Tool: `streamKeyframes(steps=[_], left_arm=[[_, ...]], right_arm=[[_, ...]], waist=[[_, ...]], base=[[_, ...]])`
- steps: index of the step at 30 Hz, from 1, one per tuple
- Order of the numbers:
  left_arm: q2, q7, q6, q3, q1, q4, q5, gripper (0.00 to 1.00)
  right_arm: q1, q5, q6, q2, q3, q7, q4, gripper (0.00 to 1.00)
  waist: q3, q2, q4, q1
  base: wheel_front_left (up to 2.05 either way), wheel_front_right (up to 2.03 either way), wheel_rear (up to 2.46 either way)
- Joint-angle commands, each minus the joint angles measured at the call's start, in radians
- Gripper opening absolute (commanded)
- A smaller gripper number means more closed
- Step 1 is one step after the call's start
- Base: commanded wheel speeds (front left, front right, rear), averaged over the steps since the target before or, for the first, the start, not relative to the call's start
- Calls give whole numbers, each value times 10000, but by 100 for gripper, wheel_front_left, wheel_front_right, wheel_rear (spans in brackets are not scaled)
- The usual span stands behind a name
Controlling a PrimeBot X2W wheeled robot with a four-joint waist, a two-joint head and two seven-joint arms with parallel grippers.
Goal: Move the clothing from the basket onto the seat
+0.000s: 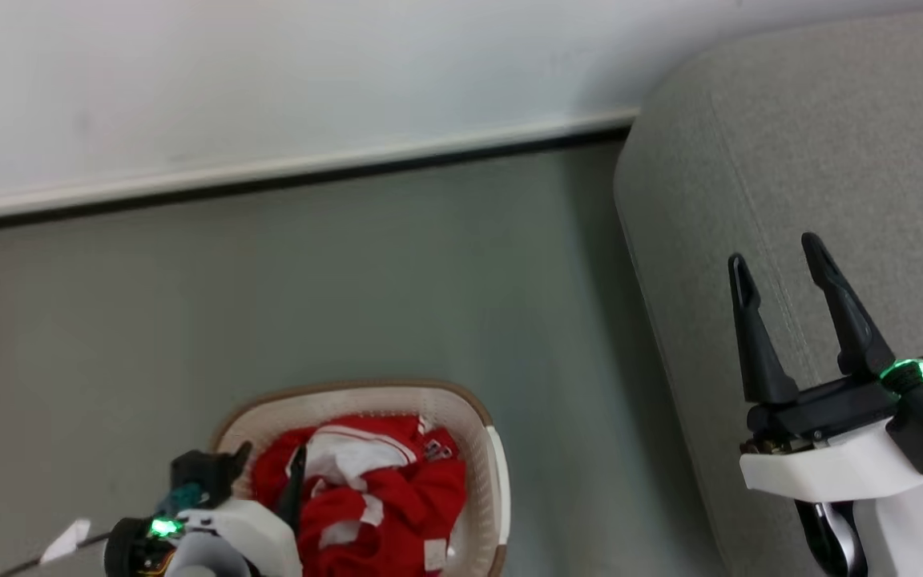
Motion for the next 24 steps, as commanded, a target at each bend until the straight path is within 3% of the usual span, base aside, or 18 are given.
streamKeyframes(steps=[1,10,24], left_arm=[[127,155,-53,-236,-395,531,97,100],[749,1226,-49,-2726,-2079,3016,-508,100],[2527,2430,-53,-5439,-3659,4007,-1300,100]], right_arm=[[-223,2,-21,20,-29,6,-111,100],[-989,44,-21,313,-158,6,-491,100],[-1801,276,-21,575,38,6,-836,100]], waist=[[885,0,-518,-2],[2563,0,-1166,-2],[4794,0,-2386,-2]], base=[[0,0,0],[0,0,0],[0,0,0]])
